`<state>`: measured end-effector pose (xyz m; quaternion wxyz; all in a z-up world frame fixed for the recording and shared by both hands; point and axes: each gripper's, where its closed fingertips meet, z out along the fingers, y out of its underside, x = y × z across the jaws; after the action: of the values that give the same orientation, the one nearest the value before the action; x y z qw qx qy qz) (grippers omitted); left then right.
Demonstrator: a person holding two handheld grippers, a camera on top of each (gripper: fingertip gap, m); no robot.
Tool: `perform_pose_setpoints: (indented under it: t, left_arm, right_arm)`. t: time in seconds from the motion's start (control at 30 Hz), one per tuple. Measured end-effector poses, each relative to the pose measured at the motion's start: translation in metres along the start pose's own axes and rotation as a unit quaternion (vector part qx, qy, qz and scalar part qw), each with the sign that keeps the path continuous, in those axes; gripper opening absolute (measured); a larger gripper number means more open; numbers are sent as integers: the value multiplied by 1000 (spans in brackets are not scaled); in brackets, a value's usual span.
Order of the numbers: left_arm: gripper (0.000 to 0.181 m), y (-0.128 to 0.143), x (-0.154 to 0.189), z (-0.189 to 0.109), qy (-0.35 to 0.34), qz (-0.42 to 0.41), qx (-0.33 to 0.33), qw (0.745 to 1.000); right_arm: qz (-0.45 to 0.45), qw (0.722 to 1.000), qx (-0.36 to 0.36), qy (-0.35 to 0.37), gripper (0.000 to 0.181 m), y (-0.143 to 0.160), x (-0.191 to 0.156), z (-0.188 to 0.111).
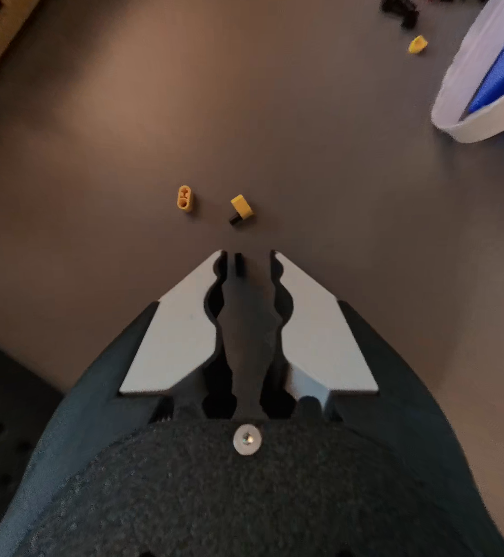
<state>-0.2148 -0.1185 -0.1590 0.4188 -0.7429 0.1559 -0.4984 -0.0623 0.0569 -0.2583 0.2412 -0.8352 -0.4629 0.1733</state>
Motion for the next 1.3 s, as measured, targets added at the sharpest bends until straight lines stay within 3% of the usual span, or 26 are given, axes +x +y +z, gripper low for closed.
perform_pose_setpoints:
  t: [0.13, 0.27, 0.4, 0.43, 0.5, 0.57, 0.67, 0.8, 0.87, 1.0, 1.1, 1.17, 1.3]
  left_arm:
    - [3, -10, -7, 44, -16, -37, -62, 997]
    - [3, -14, 4, 91, 51, -134, -82, 986]
    - [2, -10, 13, 119, 99, -206, -78, 970]
    - [2, -7, 16, 123, 108, -213, -81, 968]
    - [4, -1, 18, 128, 115, -214, -87, 966]
    - [4, 0, 16, 132, 113, -211, -85, 967]
    - [32, 3, -4, 135, 56, -181, -90, 978]
    - [42, 2, -20, 121, 26, -170, -84, 981]
    - [42, 0, -17, 117, 30, -148, -78, 985]
    - [42, 11, 7, 121, 46, -44, -110, 992]
    - [41, 13, 16, 121, 46, 28, -110, 992]
    - [41, 6, 15, 117, 36, 68, -88, 993]
    - [34, -17, 21, 108, 43, 122, -37, 991]
  right_arm:
    - [-54, 994, 76, -55, 47, -14, -18, -29]
    - [-143, 955, 180, -189, 59, -37, -112, -59]
    - [-182, 939, 250, -152, 58, -49, -158, -56]
    - [-185, 942, 256, -117, 56, -48, -154, -52]
    - [-208, 939, 264, -67, 34, -45, -143, -54]
    - [-210, 938, 256, -97, 24, -40, -145, -54]
    - [-206, 948, 218, -105, 23, -28, -126, -49]
    - [-168, 966, 191, -51, 22, -13, -63, -51]
    - [-114, 978, 173, -5, 22, -9, -15, -46]
    - [-25, 998, 59, 8, 22, 15, 47, -14]
    - [3, 997, 71, -14, 22, 7, 53, -9]
    - [-7, 997, 69, 18, 40, 3, 57, -12]
    - [-102, 985, 133, 39, 49, -27, 13, -20]
